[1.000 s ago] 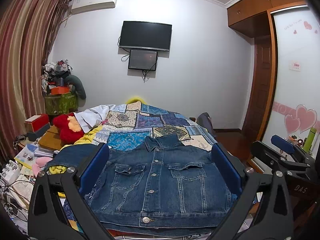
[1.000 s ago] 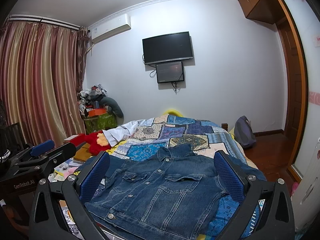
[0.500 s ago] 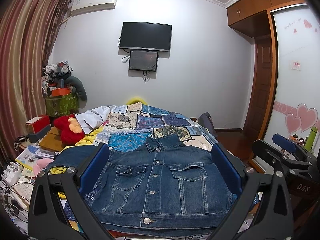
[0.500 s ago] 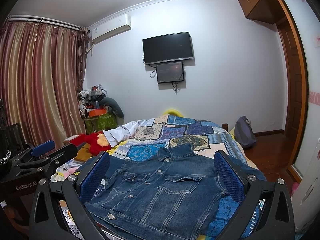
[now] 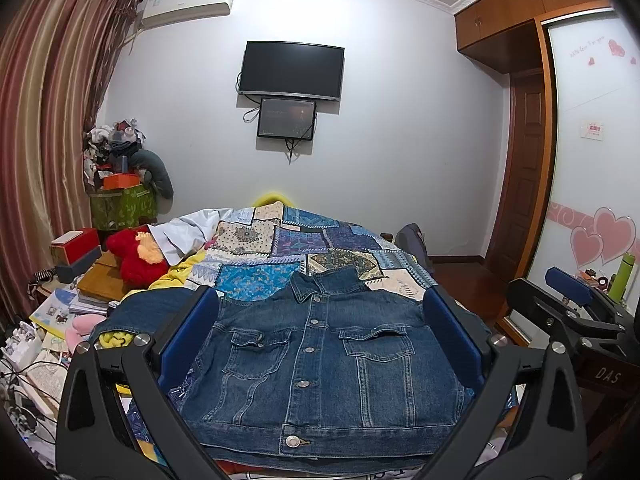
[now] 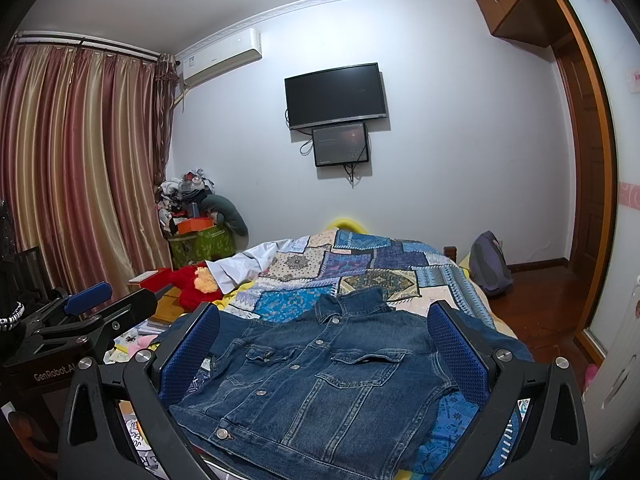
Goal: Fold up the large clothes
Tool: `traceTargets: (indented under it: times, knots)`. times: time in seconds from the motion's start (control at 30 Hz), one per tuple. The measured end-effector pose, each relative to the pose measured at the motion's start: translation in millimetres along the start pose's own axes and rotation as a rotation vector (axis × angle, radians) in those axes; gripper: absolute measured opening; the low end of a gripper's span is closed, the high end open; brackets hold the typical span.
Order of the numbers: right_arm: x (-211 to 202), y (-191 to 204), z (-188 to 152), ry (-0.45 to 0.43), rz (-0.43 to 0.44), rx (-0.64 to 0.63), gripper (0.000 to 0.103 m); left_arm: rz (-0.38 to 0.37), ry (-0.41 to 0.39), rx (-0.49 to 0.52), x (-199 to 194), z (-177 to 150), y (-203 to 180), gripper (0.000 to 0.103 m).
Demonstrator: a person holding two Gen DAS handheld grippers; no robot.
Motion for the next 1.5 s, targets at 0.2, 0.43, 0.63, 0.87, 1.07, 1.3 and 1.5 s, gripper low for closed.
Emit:
traceTargets:
  times: [0.2,0.43,0.63,0.87,1.07,1.3,1.5]
  knots:
    - [-0.1,-0.1,-0.3,0.0,0.001,0.001,0.103,0.001,0.0,-0.001,0.4,0.3,1.0,0.103]
    - [0.1,0.0,-0.4,0.003,0.003,0.0,0.103,0.001,0.001,0.0,1.0,0.4,0.5,0.103]
    - [0.3,0.0,-0.5,0.004,0.002,0.001,0.103,0.005,0.0,-0.002,1.6,0.2,0.9,0.103]
    - [1.4,0.9,-1.5,0.007,-0.001,0.001,0.103,0.007,-0.001,-0.005,1.9,0.1,1.6,0.103]
    - [9.0,5.0,-4.9,0.018,-0.007,-0.003,0.103,0.022,0.002,-0.007,6.7,-0.5,8.9,0.103]
    - [42.2,6.9,-0.4,0.042,-0.02,-0.02,0.103,0.082,-0.011,-0.011,24.4,12.8,39.3,0.103]
    - [102.8,11.1,2.9,0.088,-0.03,-0.037,0.103,0.162,-0.006,-0.021,49.0,27.9,90.5,0.103]
Point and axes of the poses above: each gripper's, at about its wrist camera, not at the fingertips, and x roughly the way its jaws point, y to its left, z to its top, the point moved 9 cm from there along x, roughly the way its jaws point, and after that the axes turned 10 degrees about -z, right-handed, at the moved point
